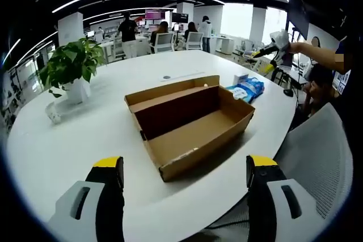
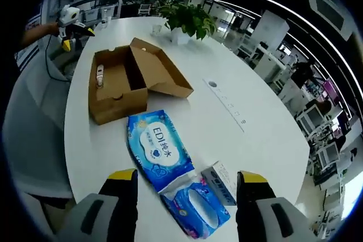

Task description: Operate the shoe box by opening the lid, removing the specified soft item, and placing it in the target area until the item is outside and the box remains undamaged.

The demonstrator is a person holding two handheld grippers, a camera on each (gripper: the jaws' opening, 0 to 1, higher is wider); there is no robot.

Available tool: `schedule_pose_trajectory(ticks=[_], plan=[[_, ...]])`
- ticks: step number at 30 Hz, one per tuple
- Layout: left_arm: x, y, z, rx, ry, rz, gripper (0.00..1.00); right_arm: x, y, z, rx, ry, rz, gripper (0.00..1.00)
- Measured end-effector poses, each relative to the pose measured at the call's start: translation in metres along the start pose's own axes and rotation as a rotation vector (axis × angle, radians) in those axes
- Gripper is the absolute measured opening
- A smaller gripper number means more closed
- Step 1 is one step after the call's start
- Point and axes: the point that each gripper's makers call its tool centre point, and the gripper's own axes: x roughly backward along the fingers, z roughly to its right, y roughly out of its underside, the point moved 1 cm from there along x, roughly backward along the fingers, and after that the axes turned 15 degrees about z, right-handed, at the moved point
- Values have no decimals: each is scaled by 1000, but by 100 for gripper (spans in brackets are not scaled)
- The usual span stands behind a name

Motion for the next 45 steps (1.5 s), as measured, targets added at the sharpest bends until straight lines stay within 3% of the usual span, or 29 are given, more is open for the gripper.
schedule_pose_trajectory(ticks=[12,23,36,45], plan=[[-3,-6,1,-8,35,3,93,21,-14,-39,-83,56,79,75],[-11,-11,0,-72,97,-54,93,34,-16,-79,-144,91,114,81],[-26,-12,-4,-107,168,-122,89,43,-31,-114,-242,147,186,89],[-44,-22,-4,-162,252,-194,82,45,-26,-144,-265,149,175,95]])
